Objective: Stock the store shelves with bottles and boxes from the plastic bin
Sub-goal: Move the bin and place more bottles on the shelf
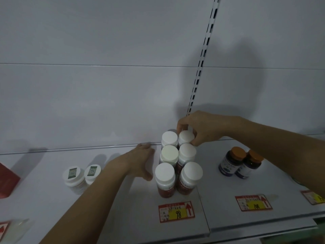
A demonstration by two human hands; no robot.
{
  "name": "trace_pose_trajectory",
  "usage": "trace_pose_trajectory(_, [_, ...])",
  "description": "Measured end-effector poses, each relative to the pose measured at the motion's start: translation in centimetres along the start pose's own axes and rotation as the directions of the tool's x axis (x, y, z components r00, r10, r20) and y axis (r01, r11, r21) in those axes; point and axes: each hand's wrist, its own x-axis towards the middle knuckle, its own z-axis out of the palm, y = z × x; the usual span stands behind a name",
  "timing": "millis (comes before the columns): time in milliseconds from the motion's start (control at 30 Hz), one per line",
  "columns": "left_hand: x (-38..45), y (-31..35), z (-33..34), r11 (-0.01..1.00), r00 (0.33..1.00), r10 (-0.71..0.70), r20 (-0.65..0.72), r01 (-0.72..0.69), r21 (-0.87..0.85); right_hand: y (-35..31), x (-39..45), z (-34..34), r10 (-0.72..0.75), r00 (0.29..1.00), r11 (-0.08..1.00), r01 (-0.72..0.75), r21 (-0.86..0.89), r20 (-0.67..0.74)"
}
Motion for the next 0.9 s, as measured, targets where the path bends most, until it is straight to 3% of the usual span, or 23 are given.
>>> trace_pose_trajectory(467, [0.0,0.1,-0.2,0.999,0.999,-0.011,0.040,0.010,0.033,0.5,-0.7,-0.7,0.067,0.995,0.998,-0.067,-0.005,0.072])
trace_pose_trajectory(800, [-1.3,1.0,-0.9,0.997,0.996,-0.061,0.057,0.059,0.048,-0.1,-3.3,-2.1,0.104,0.995,0.984,-0.102,-0.146,0.004])
trace_pose_trajectory(900, [-4.3,2.2,-3.4,0.997,0.994,-0.064,-0.091,0.067,0.027,-1.3,-5.1,-1.9,0.078,0.995,0.991,-0.083,-0.106,-0.056])
